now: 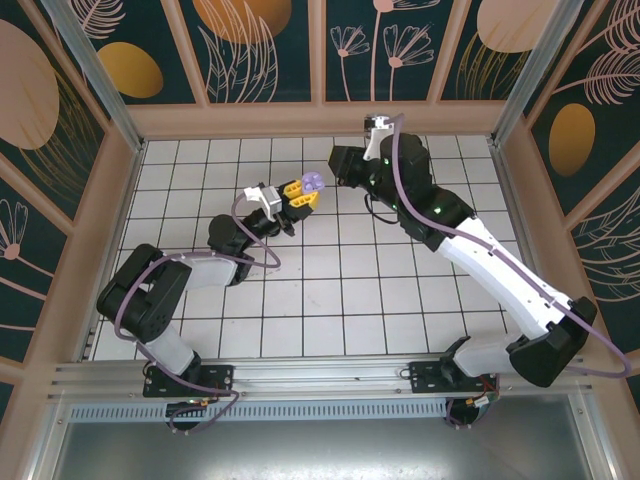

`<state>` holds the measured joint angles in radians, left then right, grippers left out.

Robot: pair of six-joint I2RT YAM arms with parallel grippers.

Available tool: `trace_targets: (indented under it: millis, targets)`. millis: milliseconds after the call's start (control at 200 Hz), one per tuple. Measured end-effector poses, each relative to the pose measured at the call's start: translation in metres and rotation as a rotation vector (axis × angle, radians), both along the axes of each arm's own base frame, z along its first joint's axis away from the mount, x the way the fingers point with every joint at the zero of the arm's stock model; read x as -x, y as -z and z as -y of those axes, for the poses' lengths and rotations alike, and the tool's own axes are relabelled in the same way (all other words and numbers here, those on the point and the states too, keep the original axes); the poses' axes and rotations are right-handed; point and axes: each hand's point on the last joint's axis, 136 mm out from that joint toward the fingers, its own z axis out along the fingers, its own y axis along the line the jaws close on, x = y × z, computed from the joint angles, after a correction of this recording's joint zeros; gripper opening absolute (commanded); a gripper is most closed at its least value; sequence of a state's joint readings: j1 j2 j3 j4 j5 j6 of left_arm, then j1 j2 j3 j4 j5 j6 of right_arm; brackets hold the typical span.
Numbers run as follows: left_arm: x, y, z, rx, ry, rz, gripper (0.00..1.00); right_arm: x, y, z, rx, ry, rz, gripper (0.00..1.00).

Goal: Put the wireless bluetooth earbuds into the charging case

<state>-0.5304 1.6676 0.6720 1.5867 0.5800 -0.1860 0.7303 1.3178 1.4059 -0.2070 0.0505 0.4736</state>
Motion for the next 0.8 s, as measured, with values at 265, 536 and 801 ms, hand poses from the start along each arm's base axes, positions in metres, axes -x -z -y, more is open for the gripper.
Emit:
trace_targets:
  millis: [265,536,801]
  targets:
    - [-0.003,-0.002,0.002,0.019,0.015,-0.023,0.0,0.011,-0.001,-0.012,-0.03,-0.041,0.023,0.19]
    - [-0.005,0.0,0.003,0.027,0.026,-0.049,0.0,0.011,0.014,-0.018,-0.036,-0.049,0.014,0.19]
    - [-0.005,0.0,0.003,0.031,0.03,-0.056,0.0,0.011,0.019,-0.021,-0.056,-0.051,0.012,0.19]
